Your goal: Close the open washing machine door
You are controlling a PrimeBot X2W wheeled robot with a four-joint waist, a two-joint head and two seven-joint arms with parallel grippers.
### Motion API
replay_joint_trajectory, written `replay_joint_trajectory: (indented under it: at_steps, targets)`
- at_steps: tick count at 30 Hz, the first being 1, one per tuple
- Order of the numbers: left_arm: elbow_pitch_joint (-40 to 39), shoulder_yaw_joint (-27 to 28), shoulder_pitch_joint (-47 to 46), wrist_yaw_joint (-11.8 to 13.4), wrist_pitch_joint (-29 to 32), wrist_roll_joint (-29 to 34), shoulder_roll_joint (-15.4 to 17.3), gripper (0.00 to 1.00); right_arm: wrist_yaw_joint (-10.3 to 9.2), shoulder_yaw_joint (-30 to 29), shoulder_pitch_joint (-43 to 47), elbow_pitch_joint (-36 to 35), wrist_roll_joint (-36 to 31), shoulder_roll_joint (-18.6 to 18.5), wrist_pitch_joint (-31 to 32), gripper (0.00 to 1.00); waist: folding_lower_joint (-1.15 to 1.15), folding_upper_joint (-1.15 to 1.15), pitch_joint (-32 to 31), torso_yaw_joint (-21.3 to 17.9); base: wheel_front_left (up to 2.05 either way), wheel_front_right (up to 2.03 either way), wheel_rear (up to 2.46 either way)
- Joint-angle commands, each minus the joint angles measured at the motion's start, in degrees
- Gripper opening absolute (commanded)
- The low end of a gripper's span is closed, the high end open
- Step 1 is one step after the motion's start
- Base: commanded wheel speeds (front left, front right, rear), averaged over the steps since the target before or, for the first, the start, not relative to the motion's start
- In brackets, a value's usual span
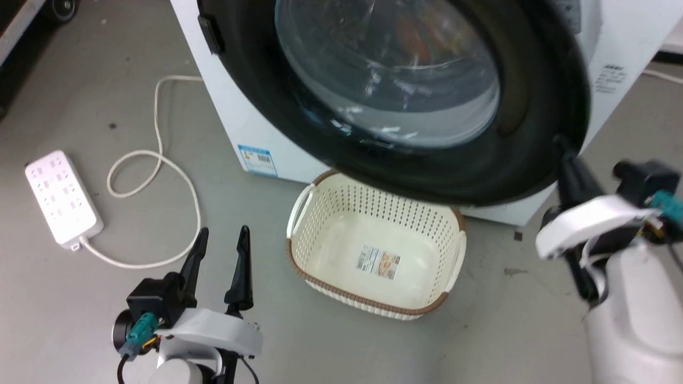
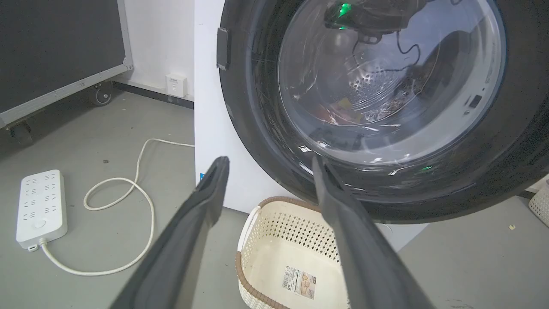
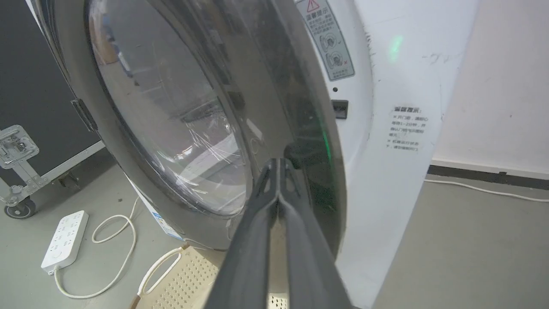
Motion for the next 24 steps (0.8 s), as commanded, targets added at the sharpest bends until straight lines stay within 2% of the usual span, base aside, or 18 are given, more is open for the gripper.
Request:
replay_joint_trajectory:
  at_steps: [1,13,24]
  targets:
    - [0.08,-0.17,-0.92,-0.22,-0.46,0.42,-0.21,1.0,-0.06,-0.82,-1.73,0.13,-0.45,-0.07,-0.36,0.0,-0.01,0.0,1.06,0.52,0.0,0.0,0.0]
    - [-0.71,-0.35,-3.99,-0.69,-0.7,2.15,-1.16,1.0,-0.06,-8.97,-9.65,-0.47,-5.23,-0.07,0.05,0.0,-0.01,0.0,6.8,3.02,0.0,0.0,0.0]
    - [-1.34,0.91,-4.79,-1.4,-0.74,3.08,-2.28,1.0,-0.06,-12.5,-15.68,-0.58,-7.86,-0.92,0.46,0.0,-0.01,0.0,9.89,4.52,0.0,0.0,0.0]
